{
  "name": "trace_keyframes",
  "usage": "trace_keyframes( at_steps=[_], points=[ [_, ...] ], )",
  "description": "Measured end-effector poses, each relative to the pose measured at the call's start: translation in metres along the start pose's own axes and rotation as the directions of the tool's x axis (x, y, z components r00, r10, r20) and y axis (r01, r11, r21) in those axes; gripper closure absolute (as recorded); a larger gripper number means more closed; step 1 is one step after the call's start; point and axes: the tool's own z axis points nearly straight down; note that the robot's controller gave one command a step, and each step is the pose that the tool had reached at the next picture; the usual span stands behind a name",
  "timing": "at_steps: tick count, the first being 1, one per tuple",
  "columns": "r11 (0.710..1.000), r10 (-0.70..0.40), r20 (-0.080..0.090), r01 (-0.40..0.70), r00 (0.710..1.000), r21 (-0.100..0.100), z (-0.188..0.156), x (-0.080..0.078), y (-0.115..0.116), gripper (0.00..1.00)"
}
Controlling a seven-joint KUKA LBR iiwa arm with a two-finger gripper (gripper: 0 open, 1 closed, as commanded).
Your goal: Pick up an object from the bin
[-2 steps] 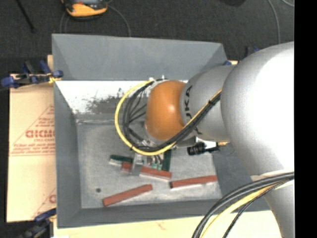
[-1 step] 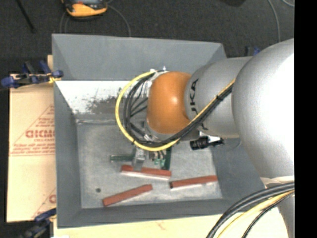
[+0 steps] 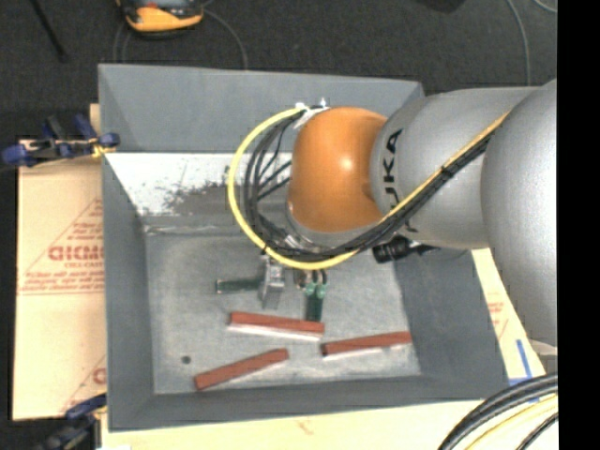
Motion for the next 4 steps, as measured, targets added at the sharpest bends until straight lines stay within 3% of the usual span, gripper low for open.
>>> trace_keyframes(
  at_steps=[1,2,3,4],
  points=[
    [1.0,0.021,0.013,-0.021,1.0,-0.006,0.02,0.002,-0.009,1.0],
    [0.999,0.042,0.005,-0.042,0.999,-0.002,0.079,0.0,-0.02,1.0],
    [0.999,0.035,-0.007,-0.035,0.999,0.001,0.059,-0.007,-0.016,1.0],
    [0.998,0.059,0.007,-0.059,0.998,-0.005,0.032,0.002,-0.034,1.0]
  ],
)
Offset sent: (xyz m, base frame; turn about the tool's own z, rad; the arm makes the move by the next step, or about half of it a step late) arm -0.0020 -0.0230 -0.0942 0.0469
